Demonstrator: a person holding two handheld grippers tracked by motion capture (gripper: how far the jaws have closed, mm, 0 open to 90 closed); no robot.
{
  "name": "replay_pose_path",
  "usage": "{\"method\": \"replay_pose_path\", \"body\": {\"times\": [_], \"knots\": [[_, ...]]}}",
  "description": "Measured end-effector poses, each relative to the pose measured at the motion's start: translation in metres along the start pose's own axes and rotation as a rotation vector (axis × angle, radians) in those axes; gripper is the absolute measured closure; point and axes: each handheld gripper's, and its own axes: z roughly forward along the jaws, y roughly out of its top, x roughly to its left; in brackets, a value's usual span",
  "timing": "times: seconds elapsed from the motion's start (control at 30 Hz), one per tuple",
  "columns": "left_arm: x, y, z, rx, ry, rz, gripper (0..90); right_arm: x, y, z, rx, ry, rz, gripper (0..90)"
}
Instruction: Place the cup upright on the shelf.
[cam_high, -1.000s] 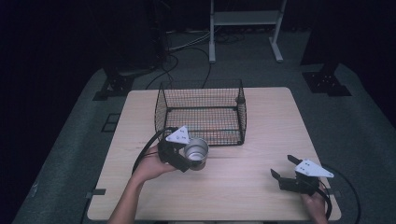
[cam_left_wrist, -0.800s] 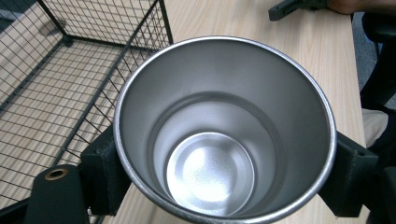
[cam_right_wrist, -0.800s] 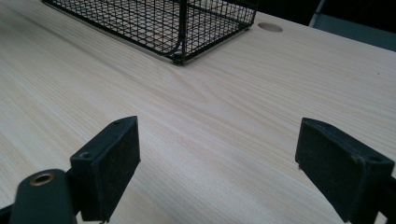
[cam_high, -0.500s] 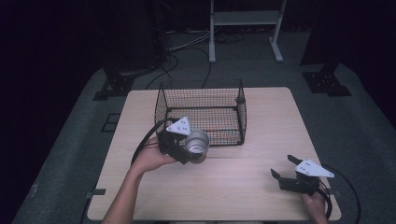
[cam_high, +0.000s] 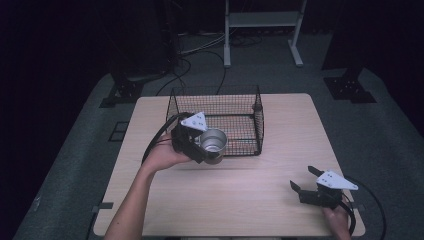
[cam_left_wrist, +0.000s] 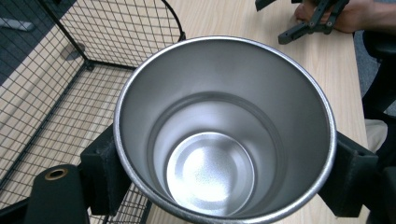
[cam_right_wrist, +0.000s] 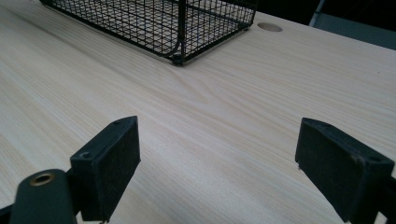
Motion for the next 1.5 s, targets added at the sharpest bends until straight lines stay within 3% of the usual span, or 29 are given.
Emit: {"method": "replay_pose_path", "body": {"times": [0.53,0.73,1.13,1.5], "knots": [[0.017,0.016,-0.005,0.02,-0.004,-0.003,17.8,0.0,0.0,0.0,0.001,0.004,0.001,13.2],[0.021,0.027,-0.005,0.009,-0.022,-0.004,17.8,-0.001,0.0,0.0,0.001,0.005,0.001,13.2],[0.037,0.05,-0.001,0.036,-0.052,-0.003,17.8,-0.001,0.0,0.0,-0.001,0.006,0.005,13.2],[0.053,0.07,-0.004,0.036,-0.022,0.021,17.8,-0.001,0.0,0.0,-0.002,0.009,0.006,13.2]]}}
